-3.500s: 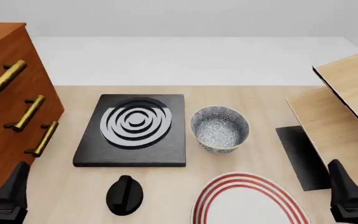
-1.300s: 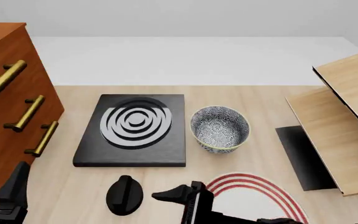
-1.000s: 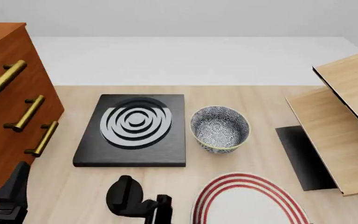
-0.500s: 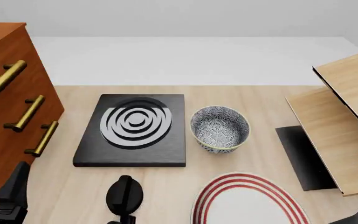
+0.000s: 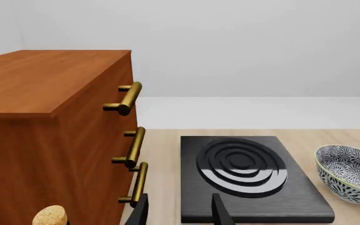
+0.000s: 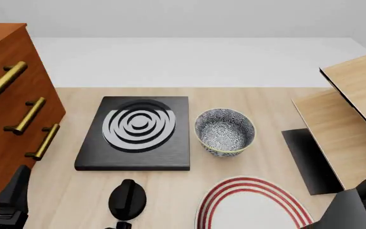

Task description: Pick up the cream cheese and put it in the bowl.

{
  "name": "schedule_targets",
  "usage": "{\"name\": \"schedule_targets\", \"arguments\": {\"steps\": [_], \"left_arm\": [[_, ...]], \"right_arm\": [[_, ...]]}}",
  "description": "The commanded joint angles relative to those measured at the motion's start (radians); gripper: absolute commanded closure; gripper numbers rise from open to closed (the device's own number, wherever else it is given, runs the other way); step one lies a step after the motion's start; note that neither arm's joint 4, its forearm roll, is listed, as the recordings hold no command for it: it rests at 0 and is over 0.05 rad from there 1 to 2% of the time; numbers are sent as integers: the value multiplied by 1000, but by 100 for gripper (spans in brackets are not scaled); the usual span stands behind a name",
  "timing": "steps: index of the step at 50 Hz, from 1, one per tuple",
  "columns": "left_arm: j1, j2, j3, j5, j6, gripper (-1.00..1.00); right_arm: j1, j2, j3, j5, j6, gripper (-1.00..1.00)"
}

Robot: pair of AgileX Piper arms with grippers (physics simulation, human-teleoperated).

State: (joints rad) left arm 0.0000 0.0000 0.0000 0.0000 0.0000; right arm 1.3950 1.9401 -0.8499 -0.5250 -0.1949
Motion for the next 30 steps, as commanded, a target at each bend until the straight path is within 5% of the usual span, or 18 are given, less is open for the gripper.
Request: {"name": "schedule_targets", "arguments": {"steps": [1,30], "left_arm": [[0,0,0,0,0,-100],[0,0,0,0,0,-100]], "right_arm": [[7,51,-33,-5,21,-100],[27,137,-87,-19,68,-100]]}}
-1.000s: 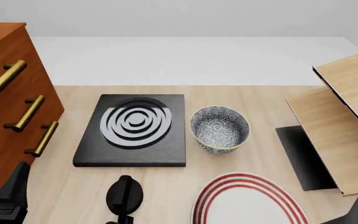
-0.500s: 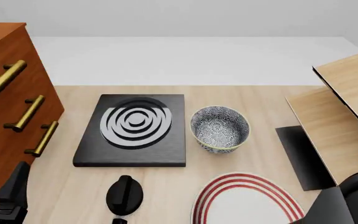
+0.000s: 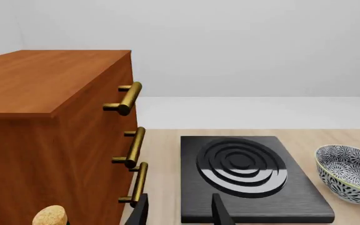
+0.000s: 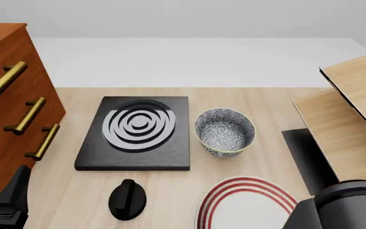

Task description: Pick up the cream cheese and put it in the bowl.

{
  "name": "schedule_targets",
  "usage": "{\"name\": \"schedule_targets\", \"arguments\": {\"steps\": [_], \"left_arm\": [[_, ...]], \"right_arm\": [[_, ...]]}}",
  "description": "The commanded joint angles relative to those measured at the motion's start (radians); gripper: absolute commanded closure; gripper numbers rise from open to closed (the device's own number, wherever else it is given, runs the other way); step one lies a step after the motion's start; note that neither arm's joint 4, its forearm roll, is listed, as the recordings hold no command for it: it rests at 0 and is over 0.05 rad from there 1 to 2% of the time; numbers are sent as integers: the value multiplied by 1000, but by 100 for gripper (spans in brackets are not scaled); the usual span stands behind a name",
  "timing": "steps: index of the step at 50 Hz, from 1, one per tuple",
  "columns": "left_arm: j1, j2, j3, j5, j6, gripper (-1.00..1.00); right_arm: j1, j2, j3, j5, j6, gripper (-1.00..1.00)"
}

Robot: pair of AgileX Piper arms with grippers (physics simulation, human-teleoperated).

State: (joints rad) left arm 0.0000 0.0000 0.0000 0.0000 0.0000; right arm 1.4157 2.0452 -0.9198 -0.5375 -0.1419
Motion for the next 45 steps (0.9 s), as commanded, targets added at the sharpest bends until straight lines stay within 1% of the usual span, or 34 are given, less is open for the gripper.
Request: {"name": "schedule_targets", "arguments": {"steps": [1,4,5,15,23,32,45], "left_arm": [[0,0,0,0,0,-100],[0,0,0,0,0,-100],[0,0,0,0,0,-100],[0,0,0,0,0,-100],[0,0,0,0,0,-100],[0,0,0,0,0,-100],[0,0,0,0,0,-100]], "right_arm": [[6,32,-17,-7,15,-100],[11,29,-15,-7,18,-100],[10,26,-13,-9,15,100],[13,0,2,-4,3,100],[11,-68,68,-11,-11,100],[12,-138,152,-33,-12,100],[-32,-269,269,-39,-34,100]]}}
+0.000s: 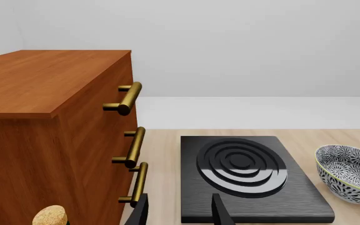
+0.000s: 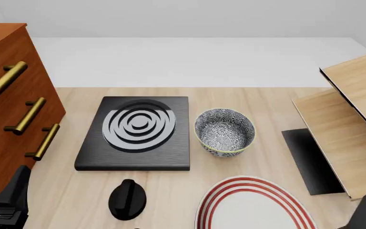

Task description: Pick up the cream cheese and put it in the bowl.

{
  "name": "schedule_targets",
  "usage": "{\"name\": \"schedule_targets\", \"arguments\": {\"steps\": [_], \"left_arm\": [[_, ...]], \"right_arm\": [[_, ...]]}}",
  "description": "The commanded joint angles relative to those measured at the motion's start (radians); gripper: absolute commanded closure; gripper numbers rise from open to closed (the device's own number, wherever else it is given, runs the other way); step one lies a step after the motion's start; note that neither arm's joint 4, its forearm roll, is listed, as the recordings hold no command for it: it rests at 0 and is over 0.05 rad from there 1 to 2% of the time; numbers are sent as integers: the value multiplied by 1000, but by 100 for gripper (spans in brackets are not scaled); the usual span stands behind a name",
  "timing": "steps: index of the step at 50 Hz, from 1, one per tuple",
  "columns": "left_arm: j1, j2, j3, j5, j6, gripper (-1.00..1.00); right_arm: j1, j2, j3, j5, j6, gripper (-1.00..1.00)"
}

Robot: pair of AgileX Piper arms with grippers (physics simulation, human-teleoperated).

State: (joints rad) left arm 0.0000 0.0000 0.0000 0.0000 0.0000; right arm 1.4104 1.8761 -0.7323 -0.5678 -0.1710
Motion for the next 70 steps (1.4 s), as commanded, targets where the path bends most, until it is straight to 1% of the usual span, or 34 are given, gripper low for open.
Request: {"name": "schedule_targets", "arguments": {"steps": [1,2,4,17,26,28,31,35,41,43,45,48,50,52,54,57,58,59,61,62,64,65,69,70], "left_arm": [[0,0,0,0,0,-100],[0,0,0,0,0,-100],[0,0,0,0,0,-100],[0,0,0,0,0,-100],[0,0,0,0,0,-100],[0,0,0,0,0,-100],[0,0,0,0,0,-100],[0,0,0,0,0,-100],[0,0,0,0,0,-100],[0,0,0,0,0,-100],[0,0,0,0,0,-100],[0,0,0,0,0,-100],[0,0,0,0,0,-100],[0,0,0,0,0,-100],[0,0,0,0,0,-100],[0,0,0,0,0,-100],[0,0,0,0,0,-100],[0,0,0,0,0,-100],[0,0,0,0,0,-100],[0,0,0,0,0,-100],[0,0,0,0,0,-100],[0,0,0,0,0,-100],[0,0,0,0,0,-100],[0,0,0,0,0,-100]], "right_arm": [[-27,-100,81,-9,-5,100],[-46,-141,114,-6,-16,100],[-56,-164,131,-3,-21,100],[-106,-311,222,36,-52,100],[-154,-457,287,105,-74,100],[-159,-470,291,113,-75,100],[-192,-545,317,159,-89,100],[-219,-616,335,210,-94,100],[-286,-736,365,294,-108,100],[-292,-745,368,302,-113,100],[-309,-781,370,332,-106,100],[-339,-825,375,374,-124,100],[-354,-856,372,405,-114,100],[-368,-878,372,426,-118,100],[-384,-906,364,459,-112,100],[-412,-945,352,509,-119,100],[-412,-946,352,509,-119,100],[-432,-965,342,539,-122,100],[-439,-972,336,552,-125,100],[-448,-973,335,560,-130,100],[-465,-979,328,576,-123,100],[-478,-980,326,584,-132,100],[-510,-982,311,612,-130,100],[-524,-981,309,619,-137,100]]}}
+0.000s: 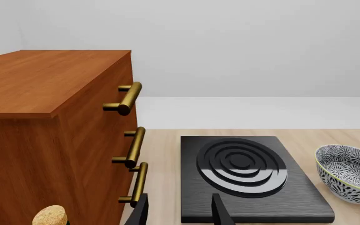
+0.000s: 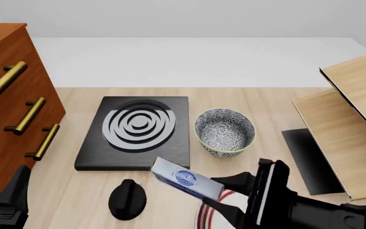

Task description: Pick up the cream cheese and put it in the bowl.

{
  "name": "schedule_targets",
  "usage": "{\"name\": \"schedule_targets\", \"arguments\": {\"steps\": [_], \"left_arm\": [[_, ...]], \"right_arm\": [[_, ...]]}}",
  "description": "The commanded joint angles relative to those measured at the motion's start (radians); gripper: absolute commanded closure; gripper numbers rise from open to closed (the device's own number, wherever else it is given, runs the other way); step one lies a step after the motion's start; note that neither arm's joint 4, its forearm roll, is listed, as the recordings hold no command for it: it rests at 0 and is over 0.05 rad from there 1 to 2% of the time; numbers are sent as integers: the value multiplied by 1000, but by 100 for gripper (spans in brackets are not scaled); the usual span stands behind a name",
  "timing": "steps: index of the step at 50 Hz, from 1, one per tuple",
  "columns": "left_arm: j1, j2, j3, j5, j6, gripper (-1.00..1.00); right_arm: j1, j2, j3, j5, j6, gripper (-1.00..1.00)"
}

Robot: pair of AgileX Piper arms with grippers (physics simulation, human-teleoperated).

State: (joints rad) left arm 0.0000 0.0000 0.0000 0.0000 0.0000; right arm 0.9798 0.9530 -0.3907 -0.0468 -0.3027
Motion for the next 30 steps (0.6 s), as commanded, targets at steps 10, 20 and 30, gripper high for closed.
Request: {"name": "schedule_targets", "arguments": {"steps": [10,20,30], "left_arm": [[0,0,0,0,0,-100],[0,0,0,0,0,-100],[0,0,0,0,0,-100]], "right_arm": [[-159,-36,-64,146,-35,100],[-226,-33,-112,223,-54,100],[-283,-47,-157,297,-67,100]]}}
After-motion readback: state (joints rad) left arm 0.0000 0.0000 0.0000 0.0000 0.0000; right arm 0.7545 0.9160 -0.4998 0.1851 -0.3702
